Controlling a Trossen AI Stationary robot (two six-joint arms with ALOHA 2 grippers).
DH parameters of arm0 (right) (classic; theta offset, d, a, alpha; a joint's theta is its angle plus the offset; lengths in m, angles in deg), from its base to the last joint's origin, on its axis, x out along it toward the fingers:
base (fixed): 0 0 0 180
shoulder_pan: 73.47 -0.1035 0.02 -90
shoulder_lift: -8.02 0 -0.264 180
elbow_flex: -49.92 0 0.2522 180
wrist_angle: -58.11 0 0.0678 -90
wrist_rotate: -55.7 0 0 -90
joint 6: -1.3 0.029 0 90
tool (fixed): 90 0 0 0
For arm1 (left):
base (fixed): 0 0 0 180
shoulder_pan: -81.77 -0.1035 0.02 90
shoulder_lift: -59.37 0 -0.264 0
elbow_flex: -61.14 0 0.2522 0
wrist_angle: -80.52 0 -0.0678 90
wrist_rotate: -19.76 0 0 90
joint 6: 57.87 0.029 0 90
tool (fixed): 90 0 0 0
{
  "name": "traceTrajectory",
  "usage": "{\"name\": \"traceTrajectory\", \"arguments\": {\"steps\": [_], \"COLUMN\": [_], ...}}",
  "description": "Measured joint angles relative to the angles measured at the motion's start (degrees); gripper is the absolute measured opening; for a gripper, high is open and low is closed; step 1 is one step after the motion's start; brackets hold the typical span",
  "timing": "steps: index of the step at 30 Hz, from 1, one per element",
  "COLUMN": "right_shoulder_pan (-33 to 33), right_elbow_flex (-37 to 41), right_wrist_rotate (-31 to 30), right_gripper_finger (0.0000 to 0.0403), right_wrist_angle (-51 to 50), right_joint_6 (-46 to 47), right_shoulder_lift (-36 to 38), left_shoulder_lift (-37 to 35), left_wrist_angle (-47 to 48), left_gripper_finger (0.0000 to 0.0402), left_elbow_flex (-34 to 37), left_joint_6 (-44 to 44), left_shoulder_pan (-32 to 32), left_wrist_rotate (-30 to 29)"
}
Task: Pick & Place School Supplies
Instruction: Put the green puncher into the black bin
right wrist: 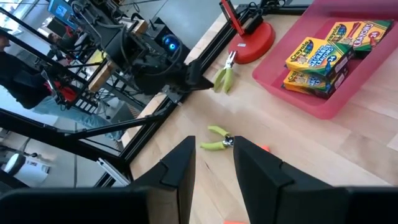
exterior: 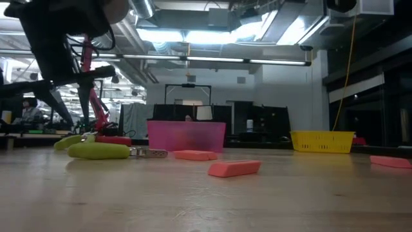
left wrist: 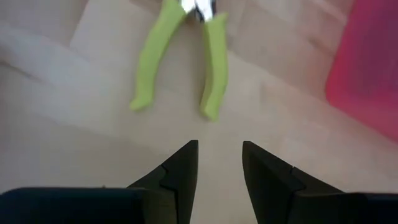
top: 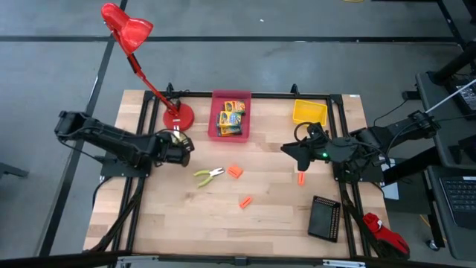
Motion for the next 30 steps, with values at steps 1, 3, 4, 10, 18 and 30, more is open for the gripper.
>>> {"name": "traceTrajectory", "arguments": {"steps": [1,3,4,10,18,30], "right_shoulder_pan": [0.00,0.00,0.00,0.00,0.00,0.00], "right_elbow_flex": [0.00,0.00,0.00,0.00,0.00,0.00], "right_wrist_rotate": [0.01,0.02,0.02,0.11,-0.31,-0.50], "right_gripper_finger": [0.0111,0.0111,0.0111,0.0111,0.0111,0.0111], "right_wrist_angle": [-0.01,0.00,0.00,0.00,0.06,0.89], "right_joint_6": [0.00,-0.02,-0.06,-0.84,-0.79,-0.15], "right_shoulder_lift": [0.00,0.00,0.00,0.00,-0.02,-0.04], "left_shoulder_lift": [0.00,0.00,0.00,0.82,9.50,15.45], "left_wrist_angle": [-0.03,-0.03,-0.10,-2.18,-8.88,-10.21], "left_gripper_finger": [0.0121,0.0121,0.0121,0.0121,0.0118,0.0046], "left_elbow_flex": [0.00,0.00,0.00,0.00,0.02,0.12], "left_joint_6": [0.71,3.15,4.71,15.70,23.09,23.59], "left_shoulder_pan": [-0.83,-2.77,-3.81,-10.06,-13.68,-14.03], "left_wrist_rotate": [-0.44,-1.08,-1.21,0.39,5.42,5.23]}}
